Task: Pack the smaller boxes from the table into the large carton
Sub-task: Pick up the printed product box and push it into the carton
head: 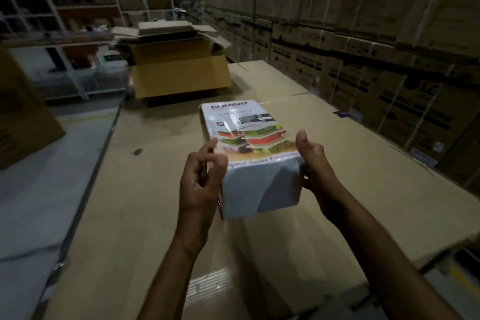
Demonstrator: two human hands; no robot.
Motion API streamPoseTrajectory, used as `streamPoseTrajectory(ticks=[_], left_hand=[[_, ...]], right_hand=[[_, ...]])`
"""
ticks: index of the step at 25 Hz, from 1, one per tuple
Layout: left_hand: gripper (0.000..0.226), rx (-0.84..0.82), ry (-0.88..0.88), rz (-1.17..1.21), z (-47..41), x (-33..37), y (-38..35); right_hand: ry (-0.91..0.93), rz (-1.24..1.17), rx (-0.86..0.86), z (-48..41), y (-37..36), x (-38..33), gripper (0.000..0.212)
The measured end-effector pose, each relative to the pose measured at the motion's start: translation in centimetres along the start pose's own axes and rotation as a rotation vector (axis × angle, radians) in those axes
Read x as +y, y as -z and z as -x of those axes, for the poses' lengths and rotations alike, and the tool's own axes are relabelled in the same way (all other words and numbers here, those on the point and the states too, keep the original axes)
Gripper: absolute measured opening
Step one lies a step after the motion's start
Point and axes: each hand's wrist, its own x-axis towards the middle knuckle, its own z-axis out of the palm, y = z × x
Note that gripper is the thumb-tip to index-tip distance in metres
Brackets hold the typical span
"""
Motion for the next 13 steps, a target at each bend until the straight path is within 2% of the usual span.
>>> streamPoseTrajectory(ticks=[3,4,5,6,7,8,11,13], left_hand=[[0.015,0.15,0.014,-0.059,1.4,0.2,2.8],[0.027,0.192,0.047,-0.055,1.8,0.5,3.8],[0.051,0.23,0.092,-0.034,2.0,0.6,4.7],[0.074,0.263,0.15,-0.015,2.2,0.7,5.7],[0.089,0.287,0.203,-0.017,2.6,1.0,6.9],[0.091,0.287,0.242,-0.04,3.0,1.1,8.0],[0.064,0.287,0.247,-0.185,5.1,0.2,12.5],[0.07,0.301,0.237,-0.271,6.9,0.0,16.2]], right_hand=[[0.032,-0.007,-0.034,-0.1,-3.6,0.6,0.036],[0.049,-0.026,-0.07,0.1,-5.0,1.0,0.029],[0.062,-0.054,-0.106,0.5,-6.1,1.5,0.028],[0.084,-0.088,-0.144,1.2,-7.1,2.0,0.035],[0.116,-0.103,-0.179,1.7,-8.2,2.6,0.044],[0.161,-0.104,-0.226,2.3,-9.2,3.1,0.052],[0.236,-0.026,-0.399,3.6,-12.4,4.8,0.055],[0.283,0.104,-0.455,4.2,-14.5,5.5,0.06]])
